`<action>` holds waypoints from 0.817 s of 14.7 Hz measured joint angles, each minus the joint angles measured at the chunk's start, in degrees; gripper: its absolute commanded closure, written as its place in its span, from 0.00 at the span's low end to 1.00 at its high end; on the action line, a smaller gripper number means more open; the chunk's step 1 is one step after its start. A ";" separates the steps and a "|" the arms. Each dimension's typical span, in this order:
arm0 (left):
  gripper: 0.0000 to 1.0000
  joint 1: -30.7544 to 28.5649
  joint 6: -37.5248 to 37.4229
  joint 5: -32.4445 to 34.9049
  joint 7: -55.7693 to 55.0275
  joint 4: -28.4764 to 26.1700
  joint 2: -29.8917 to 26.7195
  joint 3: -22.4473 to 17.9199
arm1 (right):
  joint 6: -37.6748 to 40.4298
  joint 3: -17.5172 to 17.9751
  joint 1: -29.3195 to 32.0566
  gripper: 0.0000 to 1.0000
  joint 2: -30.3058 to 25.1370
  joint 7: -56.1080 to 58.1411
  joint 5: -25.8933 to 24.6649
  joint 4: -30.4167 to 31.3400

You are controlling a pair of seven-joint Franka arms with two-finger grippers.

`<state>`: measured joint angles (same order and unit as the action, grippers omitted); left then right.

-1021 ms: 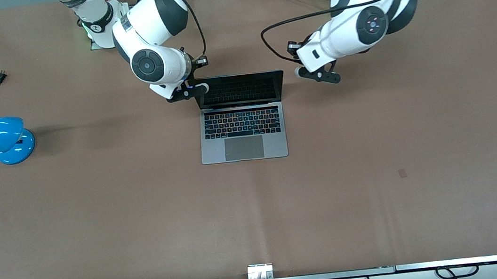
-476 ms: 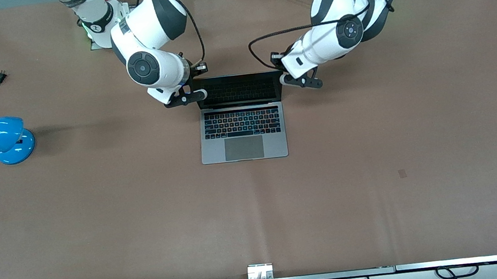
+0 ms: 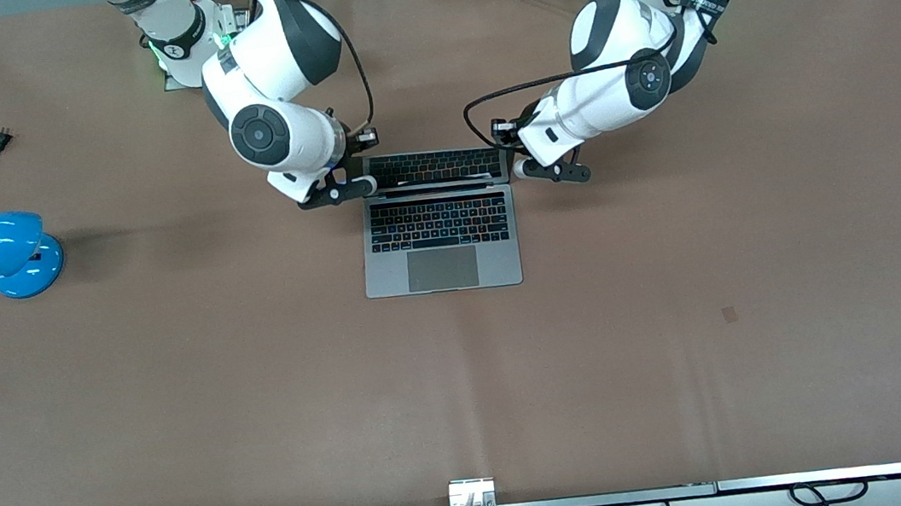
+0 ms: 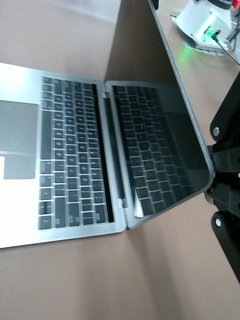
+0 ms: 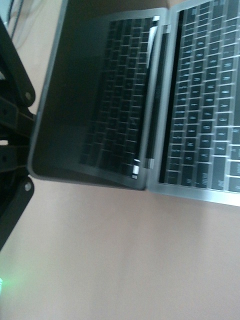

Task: Close laptop with both arms from behind
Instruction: 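Lower both grippers behind the screen and press against its back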

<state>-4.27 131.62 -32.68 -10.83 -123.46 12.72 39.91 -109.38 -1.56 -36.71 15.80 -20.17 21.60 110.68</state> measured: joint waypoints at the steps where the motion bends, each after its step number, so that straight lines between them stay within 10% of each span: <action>1: 1.00 -0.01 1.25 0.00 -0.02 0.13 0.65 -0.08 | -0.01 -0.25 0.28 1.00 0.80 0.00 -0.46 -1.21; 12: 1.00 0.03 3.83 2.76 0.03 8.21 13.10 -3.99 | -0.23 -2.84 2.49 1.00 9.96 0.01 -2.61 -11.72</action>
<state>-4.24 135.46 -29.92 -10.81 -115.25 25.82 35.92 -109.61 -4.40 -34.22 25.77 -20.16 18.99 98.96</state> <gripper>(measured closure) 0.991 0.991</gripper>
